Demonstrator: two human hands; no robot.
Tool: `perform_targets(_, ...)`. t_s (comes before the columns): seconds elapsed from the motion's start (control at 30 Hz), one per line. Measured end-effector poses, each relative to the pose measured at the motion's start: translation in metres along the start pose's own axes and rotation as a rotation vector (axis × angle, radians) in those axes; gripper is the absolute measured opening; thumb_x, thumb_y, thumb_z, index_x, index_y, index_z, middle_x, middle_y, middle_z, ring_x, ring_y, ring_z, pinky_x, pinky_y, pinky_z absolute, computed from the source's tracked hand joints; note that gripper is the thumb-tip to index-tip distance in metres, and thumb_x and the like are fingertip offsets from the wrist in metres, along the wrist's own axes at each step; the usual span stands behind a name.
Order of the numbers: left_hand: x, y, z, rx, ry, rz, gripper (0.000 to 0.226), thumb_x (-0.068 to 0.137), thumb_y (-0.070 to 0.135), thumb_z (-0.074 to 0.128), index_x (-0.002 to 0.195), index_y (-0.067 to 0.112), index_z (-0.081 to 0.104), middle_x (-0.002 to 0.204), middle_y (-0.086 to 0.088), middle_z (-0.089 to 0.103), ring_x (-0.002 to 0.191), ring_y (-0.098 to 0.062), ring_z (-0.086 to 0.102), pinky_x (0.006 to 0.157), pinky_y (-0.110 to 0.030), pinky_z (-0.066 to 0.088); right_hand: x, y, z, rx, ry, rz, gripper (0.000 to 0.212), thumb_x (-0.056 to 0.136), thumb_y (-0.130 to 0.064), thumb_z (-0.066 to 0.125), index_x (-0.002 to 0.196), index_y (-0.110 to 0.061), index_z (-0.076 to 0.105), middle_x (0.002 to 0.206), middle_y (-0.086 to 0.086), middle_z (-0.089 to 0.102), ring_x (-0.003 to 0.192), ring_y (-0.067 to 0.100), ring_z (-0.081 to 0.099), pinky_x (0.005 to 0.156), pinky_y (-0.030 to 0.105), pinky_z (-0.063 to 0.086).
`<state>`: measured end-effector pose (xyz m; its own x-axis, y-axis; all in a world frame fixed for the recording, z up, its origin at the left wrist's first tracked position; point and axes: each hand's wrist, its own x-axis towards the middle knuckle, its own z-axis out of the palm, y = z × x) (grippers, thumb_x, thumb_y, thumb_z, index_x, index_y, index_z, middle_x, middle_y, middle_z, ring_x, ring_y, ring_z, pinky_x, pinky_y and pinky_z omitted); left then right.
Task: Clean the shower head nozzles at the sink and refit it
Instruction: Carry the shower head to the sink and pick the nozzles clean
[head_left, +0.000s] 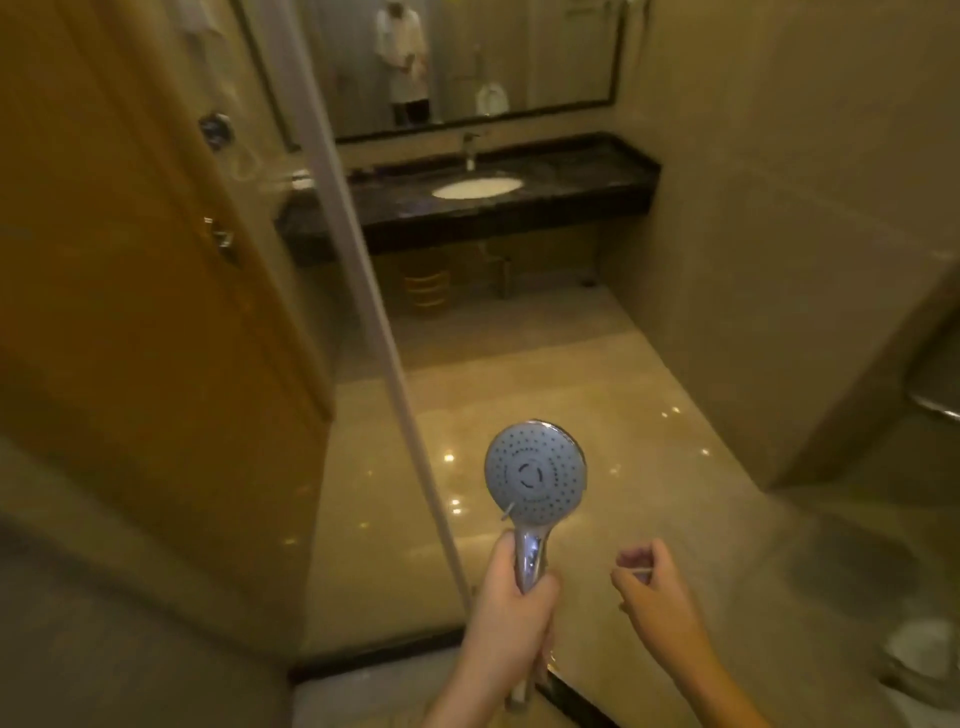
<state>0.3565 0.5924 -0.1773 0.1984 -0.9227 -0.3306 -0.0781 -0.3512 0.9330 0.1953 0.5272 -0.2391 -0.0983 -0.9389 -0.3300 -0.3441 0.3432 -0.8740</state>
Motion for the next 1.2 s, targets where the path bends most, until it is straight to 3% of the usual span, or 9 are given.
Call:
perform_targets(0.07,0.013,0.0,0.019,0.049,-0.042,-0.006,0.026,0.094,0.012,0.061,0.101,0.037,0.058,0.076,-0.005,0.054,0.056,-0.013,0.053,0.056,-0.032,0.047,0.004,0.006,-0.016,-0.004,0.046,0.012,0.012,0.089,-0.009,0.065,0.094,-0.017,0.057,0.095,0.002,0.063,0.085,0.016,0.061,0.076,0.039,0.056)
perform_targets(0.17,0.034,-0.003,0.042,0.071,-0.126,0.003,0.015,0.094,0.011,0.06,0.099,0.024,0.053,0.071,-0.007,0.052,0.049,-0.014,0.05,0.049,-0.034,0.045,0.008,0.013,-0.035,-0.038,0.112,-0.009,0.014,0.089,-0.01,0.064,0.096,-0.019,0.056,0.096,0.0,0.062,0.084,0.014,0.061,0.076,0.038,0.056)
perform_targets(0.33,0.073,-0.007,0.064,0.06,-0.25,0.013,0.013,0.1,0.012,0.06,0.103,0.022,0.052,0.06,-0.002,0.053,0.04,-0.013,0.05,0.041,-0.03,0.044,0.021,0.019,-0.043,-0.122,0.213,0.0,0.018,0.087,-0.012,0.064,0.098,-0.022,0.054,0.099,-0.003,0.059,0.081,0.01,0.059,0.067,0.026,0.048)
perform_targets(0.47,0.112,-0.008,0.062,0.064,-0.305,0.004,0.031,0.102,0.01,0.057,0.129,0.022,0.047,0.059,-0.001,0.057,0.043,-0.014,0.055,0.043,-0.028,0.047,0.041,0.016,-0.032,-0.185,0.26,0.027,0.018,0.087,-0.014,0.063,0.097,-0.025,0.053,0.103,-0.004,0.057,0.079,0.008,0.058,0.065,0.025,0.047)
perform_targets(0.6,0.15,-0.009,0.048,0.025,-0.367,-0.061,0.048,0.1,0.006,0.057,0.139,0.03,0.041,0.073,-0.008,0.061,0.053,-0.017,0.06,0.049,-0.028,0.052,0.057,0.004,-0.013,-0.196,0.272,0.061,0.018,0.089,-0.015,0.062,0.105,-0.021,0.053,0.108,-0.002,0.056,0.084,0.008,0.058,0.075,0.033,0.054)
perform_targets(0.83,0.197,-0.011,0.034,-0.06,-0.343,-0.135,0.03,0.098,0.001,0.057,0.123,0.013,0.047,0.057,0.0,0.05,0.041,-0.015,0.044,0.041,-0.03,0.038,0.087,-0.018,0.01,-0.18,0.285,0.086,0.022,0.09,-0.02,0.061,0.11,-0.023,0.051,0.112,-0.005,0.053,0.088,0.007,0.057,0.085,0.036,0.055)
perform_targets(1.0,0.231,-0.001,0.037,-0.083,-0.31,-0.145,0.024,0.097,0.001,0.055,0.109,0.019,0.047,0.059,-0.002,0.049,0.041,-0.015,0.043,0.04,-0.029,0.038,0.126,-0.032,0.012,-0.194,0.295,0.048,0.022,0.09,-0.018,0.061,0.11,-0.022,0.052,0.114,-0.003,0.053,0.089,0.007,0.058,0.085,0.036,0.055)
perform_targets(1.2,0.287,0.011,0.042,-0.113,-0.233,-0.17,0.021,0.095,0.001,0.056,0.103,0.019,0.048,0.065,-0.004,0.052,0.044,-0.014,0.046,0.041,-0.029,0.04,0.202,-0.046,0.019,-0.184,0.165,0.039,0.021,0.091,-0.02,0.059,0.112,-0.023,0.054,0.117,-0.002,0.054,0.092,0.007,0.058,0.084,0.033,0.055)
